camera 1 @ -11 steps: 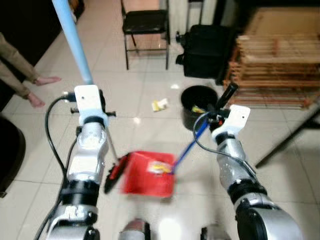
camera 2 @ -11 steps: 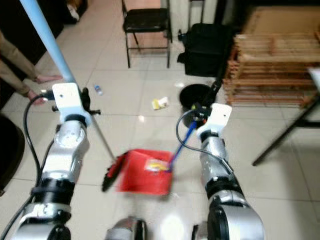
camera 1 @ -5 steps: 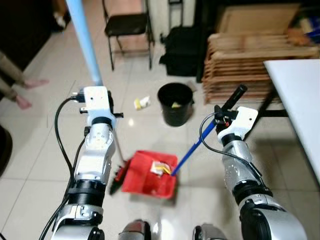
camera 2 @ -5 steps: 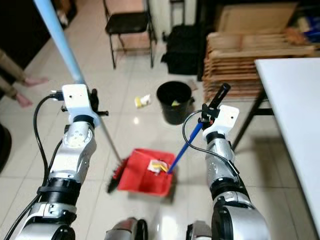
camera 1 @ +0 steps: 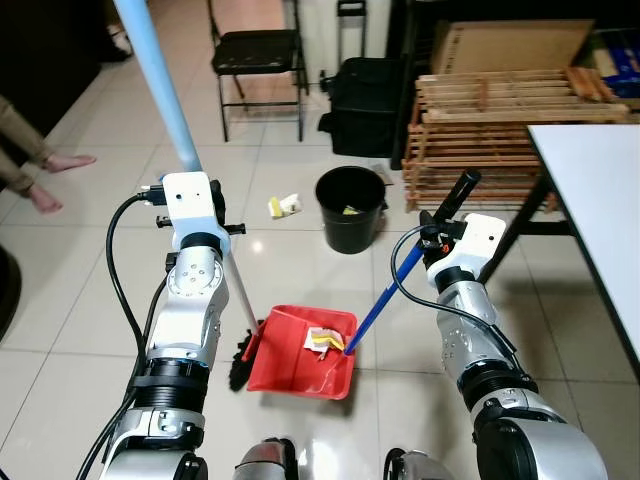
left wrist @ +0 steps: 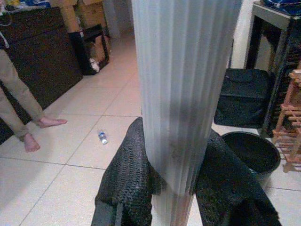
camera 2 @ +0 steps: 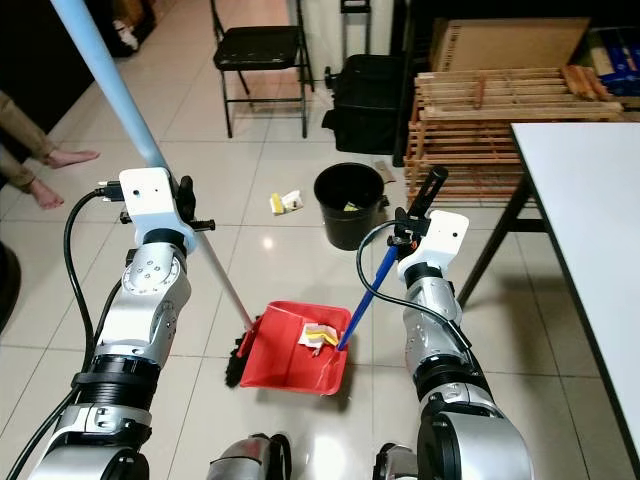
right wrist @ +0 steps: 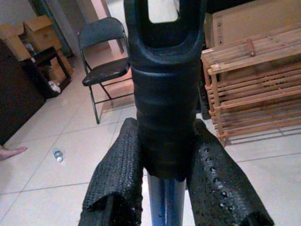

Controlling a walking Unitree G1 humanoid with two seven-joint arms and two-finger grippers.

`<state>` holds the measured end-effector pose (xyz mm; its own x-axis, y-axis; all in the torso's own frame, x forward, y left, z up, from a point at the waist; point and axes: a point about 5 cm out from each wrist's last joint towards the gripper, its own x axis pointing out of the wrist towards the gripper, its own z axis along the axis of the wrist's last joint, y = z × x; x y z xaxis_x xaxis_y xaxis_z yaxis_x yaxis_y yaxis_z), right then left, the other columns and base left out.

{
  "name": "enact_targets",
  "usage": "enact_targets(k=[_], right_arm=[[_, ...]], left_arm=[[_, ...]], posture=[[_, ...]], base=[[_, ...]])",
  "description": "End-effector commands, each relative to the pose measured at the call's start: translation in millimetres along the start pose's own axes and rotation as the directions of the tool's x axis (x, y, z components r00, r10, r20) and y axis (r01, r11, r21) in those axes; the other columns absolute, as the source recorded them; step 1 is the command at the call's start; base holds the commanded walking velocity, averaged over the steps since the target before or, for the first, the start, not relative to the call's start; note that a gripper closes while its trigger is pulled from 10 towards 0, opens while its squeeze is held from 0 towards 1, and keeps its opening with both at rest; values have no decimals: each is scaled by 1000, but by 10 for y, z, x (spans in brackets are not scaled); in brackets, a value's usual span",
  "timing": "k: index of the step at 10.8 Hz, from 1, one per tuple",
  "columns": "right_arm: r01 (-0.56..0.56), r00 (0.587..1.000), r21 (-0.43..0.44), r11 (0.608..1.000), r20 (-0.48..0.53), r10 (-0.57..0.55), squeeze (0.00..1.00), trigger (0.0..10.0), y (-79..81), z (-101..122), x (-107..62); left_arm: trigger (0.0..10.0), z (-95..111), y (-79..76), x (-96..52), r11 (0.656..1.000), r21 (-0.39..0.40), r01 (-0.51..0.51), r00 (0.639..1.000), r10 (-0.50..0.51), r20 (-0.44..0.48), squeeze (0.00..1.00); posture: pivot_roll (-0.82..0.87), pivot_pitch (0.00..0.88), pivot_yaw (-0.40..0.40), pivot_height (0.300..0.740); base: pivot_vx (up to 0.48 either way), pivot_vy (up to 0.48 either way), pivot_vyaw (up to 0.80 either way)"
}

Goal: Sweep floor

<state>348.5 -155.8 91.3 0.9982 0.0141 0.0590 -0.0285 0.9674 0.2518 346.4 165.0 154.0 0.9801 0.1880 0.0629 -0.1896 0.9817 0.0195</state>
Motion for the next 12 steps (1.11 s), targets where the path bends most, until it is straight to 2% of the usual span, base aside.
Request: enact_targets(k=[1,10,11,12], right_arm=[[-19,999,21,1000,29,18,0,10000,60,72,49],[-24,1000,28,999,12,23,0,10000,69,54,52],[-26,1000,30,999,-2,26,0,10000,82,41,58],[-29,1000,31,999,5,29,0,10000,87,46,57]], left_arm=[[10000,98,52,31,1000,13,-21,999,21,45,0],[10000,72,72,24,999,24,-38,999,38,31,0],[10000,70,76,24,999,24,-40,999,39,30,0],[10000,71,78,24,999,24,-40,999,40,30,0]], posture=[[36,131,110,740],[39,138,105,740],[39,137,105,740],[39,137,105,740]], base=[[319,0,0],[364,0,0],[394,0,-800],[394,0,0]])
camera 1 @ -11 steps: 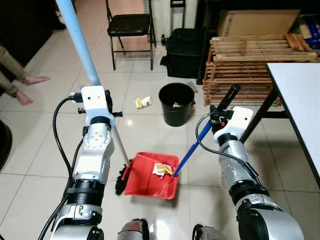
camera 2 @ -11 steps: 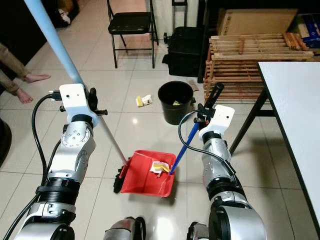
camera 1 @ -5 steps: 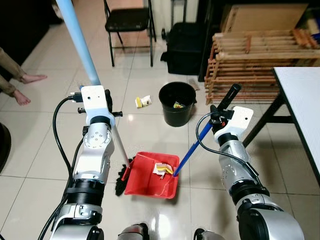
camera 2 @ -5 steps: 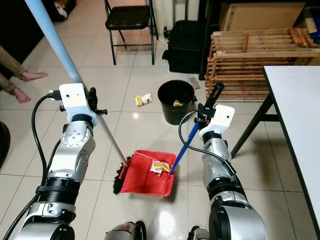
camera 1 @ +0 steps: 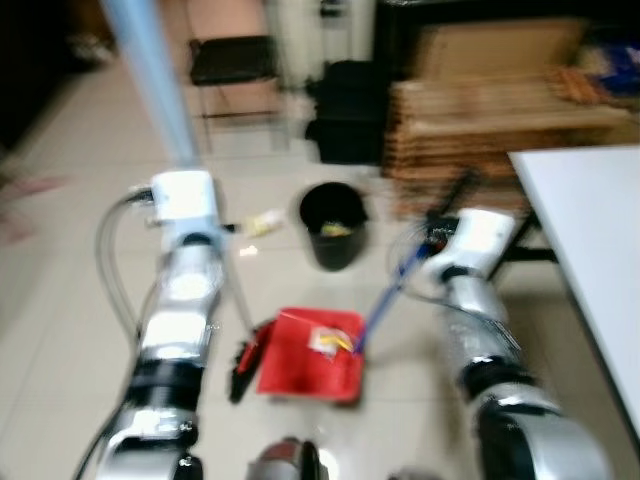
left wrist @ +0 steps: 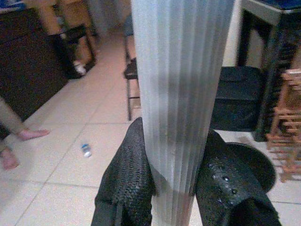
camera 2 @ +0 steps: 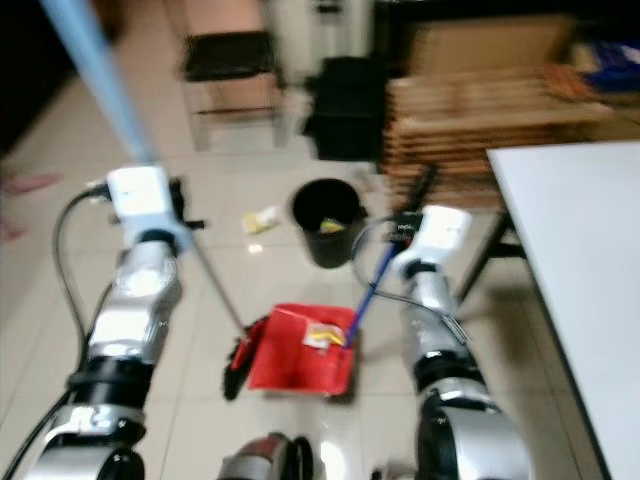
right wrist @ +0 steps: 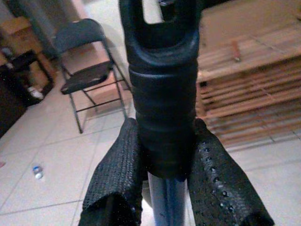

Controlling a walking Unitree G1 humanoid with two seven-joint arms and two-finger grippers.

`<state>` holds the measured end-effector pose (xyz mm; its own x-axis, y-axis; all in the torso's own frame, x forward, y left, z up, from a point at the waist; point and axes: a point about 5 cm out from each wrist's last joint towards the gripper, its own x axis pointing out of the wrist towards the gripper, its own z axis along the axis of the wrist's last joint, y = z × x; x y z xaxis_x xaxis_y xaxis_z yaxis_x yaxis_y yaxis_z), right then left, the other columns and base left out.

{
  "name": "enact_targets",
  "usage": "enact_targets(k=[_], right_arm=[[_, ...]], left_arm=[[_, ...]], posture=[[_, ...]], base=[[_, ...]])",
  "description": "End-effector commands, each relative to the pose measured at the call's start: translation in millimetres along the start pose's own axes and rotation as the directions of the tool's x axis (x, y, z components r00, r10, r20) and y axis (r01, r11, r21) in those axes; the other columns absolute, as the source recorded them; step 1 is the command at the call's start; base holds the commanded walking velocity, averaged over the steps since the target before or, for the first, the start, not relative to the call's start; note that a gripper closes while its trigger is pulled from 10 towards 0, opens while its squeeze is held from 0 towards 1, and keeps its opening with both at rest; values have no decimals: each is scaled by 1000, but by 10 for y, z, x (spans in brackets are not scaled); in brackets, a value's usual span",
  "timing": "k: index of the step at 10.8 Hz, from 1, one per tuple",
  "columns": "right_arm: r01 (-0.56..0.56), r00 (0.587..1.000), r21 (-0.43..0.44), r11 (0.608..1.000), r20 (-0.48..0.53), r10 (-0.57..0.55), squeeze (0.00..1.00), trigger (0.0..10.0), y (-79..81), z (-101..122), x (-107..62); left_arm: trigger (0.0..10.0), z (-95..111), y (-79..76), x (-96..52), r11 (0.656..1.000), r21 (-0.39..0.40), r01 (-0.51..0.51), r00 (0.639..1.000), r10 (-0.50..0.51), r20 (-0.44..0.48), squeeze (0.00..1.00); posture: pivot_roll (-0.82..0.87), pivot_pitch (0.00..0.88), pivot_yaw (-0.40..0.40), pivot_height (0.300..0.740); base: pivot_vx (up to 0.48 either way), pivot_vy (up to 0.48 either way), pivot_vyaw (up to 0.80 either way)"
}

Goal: Sweep floor

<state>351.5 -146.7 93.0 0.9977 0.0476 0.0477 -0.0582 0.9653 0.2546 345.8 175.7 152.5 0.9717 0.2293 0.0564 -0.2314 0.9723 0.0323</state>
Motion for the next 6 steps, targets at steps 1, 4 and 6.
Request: enact_targets(k=[1,4,6], right_arm=[[-2,1000,20,1000,29,2,0,10000,-1,58,23],[0,1000,23,1000,27,-1,0,10000,-5,59,25],[-3,1000,21,1000,24,2,0,10000,-1,53,23]], left_arm=[[10000,90,-25,10,1000,7,1,999,-1,38,0],[10000,93,-30,13,1000,8,3,999,-3,39,0],[10000,89,-34,10,1000,9,6,999,-6,39,0]], posture=[[39,137,105,740],[40,134,105,740],[40,135,105,740]], base=[[394,0,0],[394,0,0],[394,0,0]])
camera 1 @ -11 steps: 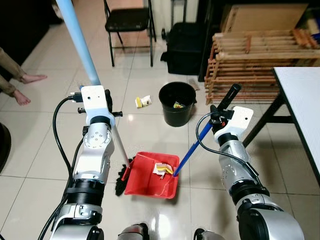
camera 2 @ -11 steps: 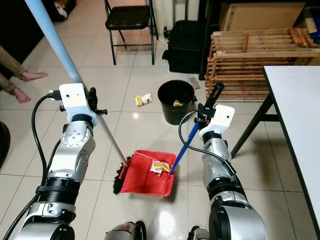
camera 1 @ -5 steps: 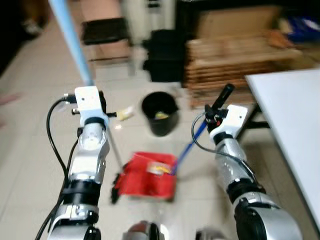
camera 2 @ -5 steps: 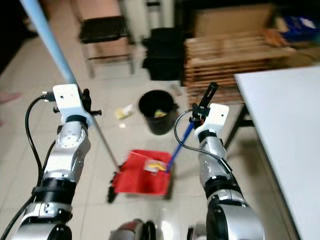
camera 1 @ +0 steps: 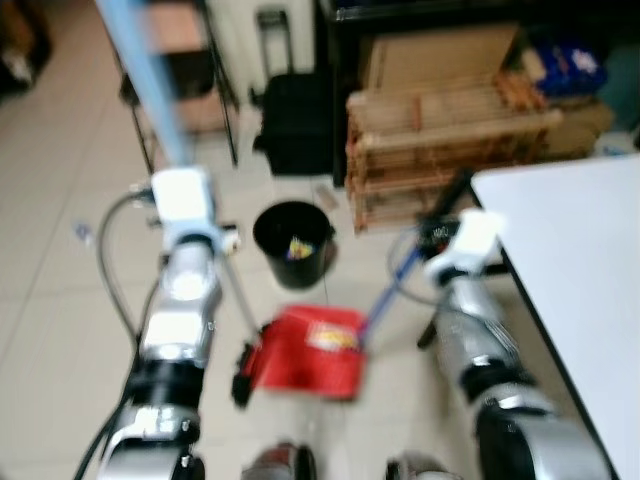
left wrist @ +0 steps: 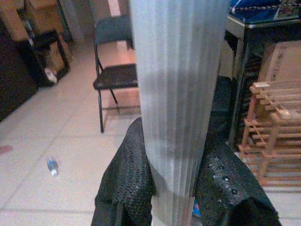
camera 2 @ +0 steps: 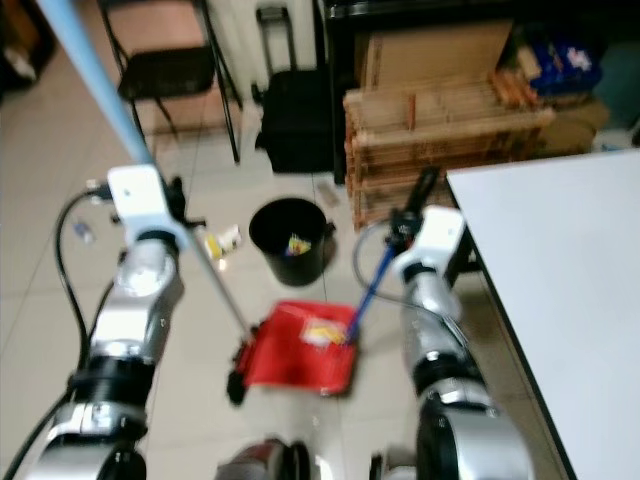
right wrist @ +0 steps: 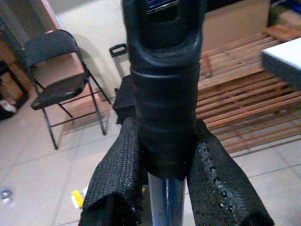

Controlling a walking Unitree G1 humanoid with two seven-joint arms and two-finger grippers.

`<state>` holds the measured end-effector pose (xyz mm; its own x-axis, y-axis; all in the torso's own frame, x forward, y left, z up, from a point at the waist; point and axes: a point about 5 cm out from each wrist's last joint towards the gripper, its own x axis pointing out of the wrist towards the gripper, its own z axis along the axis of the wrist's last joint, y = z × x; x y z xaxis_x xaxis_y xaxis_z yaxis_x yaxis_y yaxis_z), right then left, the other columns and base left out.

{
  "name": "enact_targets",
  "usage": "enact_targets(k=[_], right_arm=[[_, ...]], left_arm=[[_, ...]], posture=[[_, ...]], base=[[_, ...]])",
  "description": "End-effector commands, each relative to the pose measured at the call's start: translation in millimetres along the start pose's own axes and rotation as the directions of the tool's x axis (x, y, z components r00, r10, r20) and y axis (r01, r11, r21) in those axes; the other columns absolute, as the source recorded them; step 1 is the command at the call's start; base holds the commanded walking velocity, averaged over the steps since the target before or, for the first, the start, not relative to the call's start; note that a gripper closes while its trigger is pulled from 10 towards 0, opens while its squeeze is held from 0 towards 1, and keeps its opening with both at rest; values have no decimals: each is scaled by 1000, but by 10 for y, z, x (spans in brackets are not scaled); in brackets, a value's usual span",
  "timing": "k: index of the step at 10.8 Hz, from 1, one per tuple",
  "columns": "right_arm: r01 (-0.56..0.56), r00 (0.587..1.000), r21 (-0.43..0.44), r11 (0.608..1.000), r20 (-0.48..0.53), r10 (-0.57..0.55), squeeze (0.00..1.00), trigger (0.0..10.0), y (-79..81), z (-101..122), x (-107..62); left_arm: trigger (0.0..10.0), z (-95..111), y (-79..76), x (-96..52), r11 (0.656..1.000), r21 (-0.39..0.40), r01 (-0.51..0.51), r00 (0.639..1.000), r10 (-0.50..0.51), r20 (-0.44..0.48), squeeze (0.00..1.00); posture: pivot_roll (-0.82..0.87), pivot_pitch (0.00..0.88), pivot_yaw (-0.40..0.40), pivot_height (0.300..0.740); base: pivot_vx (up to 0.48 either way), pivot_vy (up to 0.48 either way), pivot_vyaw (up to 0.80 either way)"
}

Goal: Sweep floor

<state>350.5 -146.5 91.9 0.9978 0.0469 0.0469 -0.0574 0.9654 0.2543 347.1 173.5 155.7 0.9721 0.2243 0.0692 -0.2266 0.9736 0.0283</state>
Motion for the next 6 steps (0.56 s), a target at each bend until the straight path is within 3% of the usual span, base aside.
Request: enact_targets(k=[1,6], right_arm=[[-6,1000,19,1000,21,5,0,10000,4,57,31],[-10,1000,-5,1000,29,10,0,10000,6,70,31]], left_arm=[[10000,56,-17,-2,1000,12,3,1000,-3,26,0],[10000,71,-78,-12,999,-9,44,998,-44,42,0]], posture=[[40,137,105,740],[39,135,104,740]], base=[[356,0,0],[0,0,0]])
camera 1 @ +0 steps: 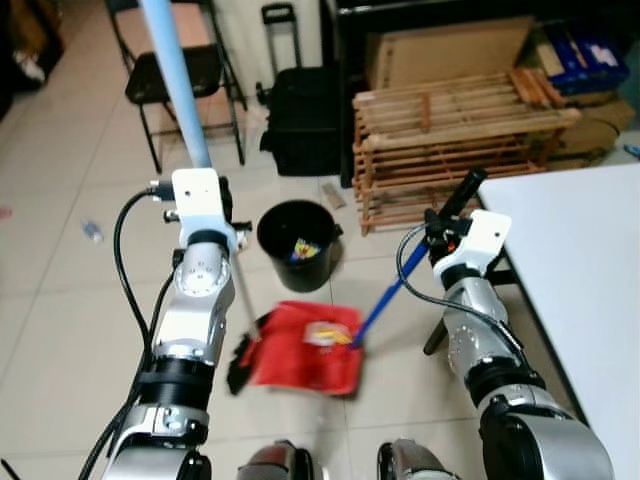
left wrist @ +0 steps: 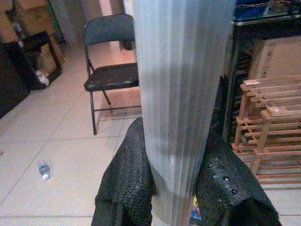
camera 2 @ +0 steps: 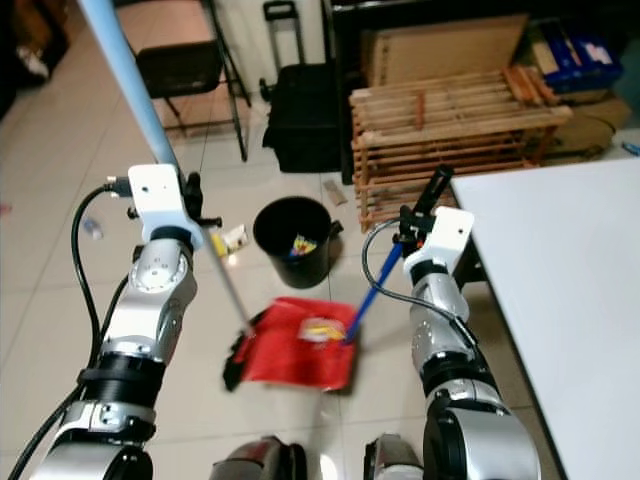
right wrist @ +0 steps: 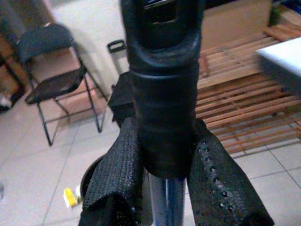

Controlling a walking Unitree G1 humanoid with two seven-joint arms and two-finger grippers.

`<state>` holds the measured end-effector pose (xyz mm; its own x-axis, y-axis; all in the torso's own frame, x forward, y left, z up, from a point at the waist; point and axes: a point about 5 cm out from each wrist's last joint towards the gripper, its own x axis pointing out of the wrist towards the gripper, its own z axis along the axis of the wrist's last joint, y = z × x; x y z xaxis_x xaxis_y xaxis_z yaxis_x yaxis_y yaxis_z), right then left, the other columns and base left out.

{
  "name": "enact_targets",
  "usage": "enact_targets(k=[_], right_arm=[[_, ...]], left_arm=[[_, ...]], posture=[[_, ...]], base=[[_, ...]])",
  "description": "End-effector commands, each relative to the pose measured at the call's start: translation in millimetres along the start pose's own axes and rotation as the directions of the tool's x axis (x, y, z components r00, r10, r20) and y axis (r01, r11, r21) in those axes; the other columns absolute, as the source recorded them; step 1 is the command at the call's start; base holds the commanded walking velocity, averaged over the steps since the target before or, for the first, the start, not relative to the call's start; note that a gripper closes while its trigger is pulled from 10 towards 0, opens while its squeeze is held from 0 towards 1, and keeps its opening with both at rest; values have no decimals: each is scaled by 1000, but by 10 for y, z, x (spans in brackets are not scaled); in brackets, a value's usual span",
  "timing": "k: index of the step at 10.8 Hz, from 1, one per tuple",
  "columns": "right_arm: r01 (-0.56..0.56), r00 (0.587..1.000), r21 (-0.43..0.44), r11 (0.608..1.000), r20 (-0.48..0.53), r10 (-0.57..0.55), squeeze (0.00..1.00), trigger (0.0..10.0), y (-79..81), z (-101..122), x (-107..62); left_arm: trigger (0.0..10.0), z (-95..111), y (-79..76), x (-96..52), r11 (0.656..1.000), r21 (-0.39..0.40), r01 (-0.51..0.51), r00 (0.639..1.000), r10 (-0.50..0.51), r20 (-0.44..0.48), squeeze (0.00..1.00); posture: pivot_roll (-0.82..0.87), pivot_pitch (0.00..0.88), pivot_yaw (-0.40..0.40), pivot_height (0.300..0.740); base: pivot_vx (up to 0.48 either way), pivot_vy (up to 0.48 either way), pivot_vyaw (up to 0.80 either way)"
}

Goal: Sweep floor

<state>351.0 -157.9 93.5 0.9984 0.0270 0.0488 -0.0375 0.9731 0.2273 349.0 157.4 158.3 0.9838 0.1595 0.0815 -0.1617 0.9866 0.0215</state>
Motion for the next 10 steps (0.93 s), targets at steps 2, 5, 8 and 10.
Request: enact_targets(k=[2,5,8,10], right_arm=[[-28,999,27,999,24,28,0,10000,111,32,31],[-31,999,31,999,22,30,0,10000,117,32,36],[-35,999,32,999,20,34,0,10000,127,30,37],[-37,999,33,999,20,37,0,10000,132,29,38]], left_arm=[[10000,63,74,0,1000,8,-17,999,17,44,0],[10000,70,84,8,999,19,-25,999,25,43,0],[10000,63,96,15,999,20,-32,999,31,37,0],[10000,63,96,17,999,20,-32,999,31,36,0]], posture=[[40,132,104,740],[40,131,104,740],[40,131,105,740],[40,131,104,740]], base=[[0,0,0],[101,0,0],[319,0,0],[322,0,0]])
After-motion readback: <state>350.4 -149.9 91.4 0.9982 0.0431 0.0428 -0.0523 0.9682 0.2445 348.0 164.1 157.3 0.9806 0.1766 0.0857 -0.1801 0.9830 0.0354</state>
